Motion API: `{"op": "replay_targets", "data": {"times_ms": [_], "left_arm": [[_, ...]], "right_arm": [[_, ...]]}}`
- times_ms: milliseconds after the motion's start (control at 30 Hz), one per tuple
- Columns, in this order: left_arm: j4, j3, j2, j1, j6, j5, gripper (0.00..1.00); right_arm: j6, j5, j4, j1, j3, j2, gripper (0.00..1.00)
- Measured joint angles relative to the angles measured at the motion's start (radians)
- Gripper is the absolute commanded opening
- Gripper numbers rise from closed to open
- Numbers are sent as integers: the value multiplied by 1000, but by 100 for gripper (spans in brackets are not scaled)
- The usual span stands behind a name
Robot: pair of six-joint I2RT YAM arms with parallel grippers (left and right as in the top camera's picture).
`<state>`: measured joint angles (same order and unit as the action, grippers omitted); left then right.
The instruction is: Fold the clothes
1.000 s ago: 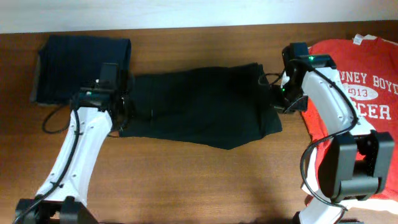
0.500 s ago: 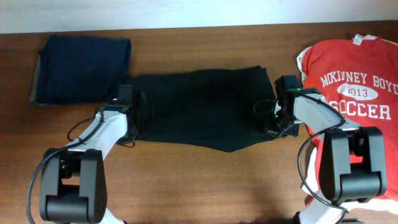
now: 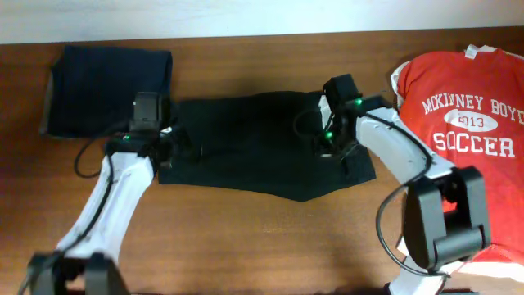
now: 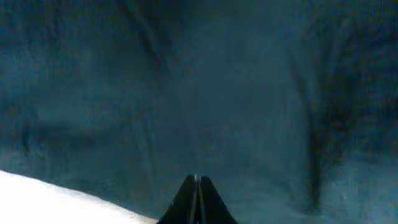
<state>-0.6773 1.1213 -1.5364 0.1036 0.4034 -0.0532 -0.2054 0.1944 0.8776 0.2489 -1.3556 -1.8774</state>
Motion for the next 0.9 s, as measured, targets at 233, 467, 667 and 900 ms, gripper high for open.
{"op": "replay_targets", "data": {"times_ms": [233, 467, 667, 900], "left_arm": [[83, -3, -321, 0, 0, 5, 0], [10, 23, -352, 0, 0, 5, 0], [-247, 31, -354, 0, -5, 19, 0], [-236, 157, -351, 0, -45, 16, 0]], "right_arm": [[0, 4, -79, 0, 165, -45, 4], [-16, 19, -82, -1, 206, -25, 4], [-56, 50, 166, -1, 251, -26, 4], [-43, 41, 205, -1, 79, -54, 4]]}}
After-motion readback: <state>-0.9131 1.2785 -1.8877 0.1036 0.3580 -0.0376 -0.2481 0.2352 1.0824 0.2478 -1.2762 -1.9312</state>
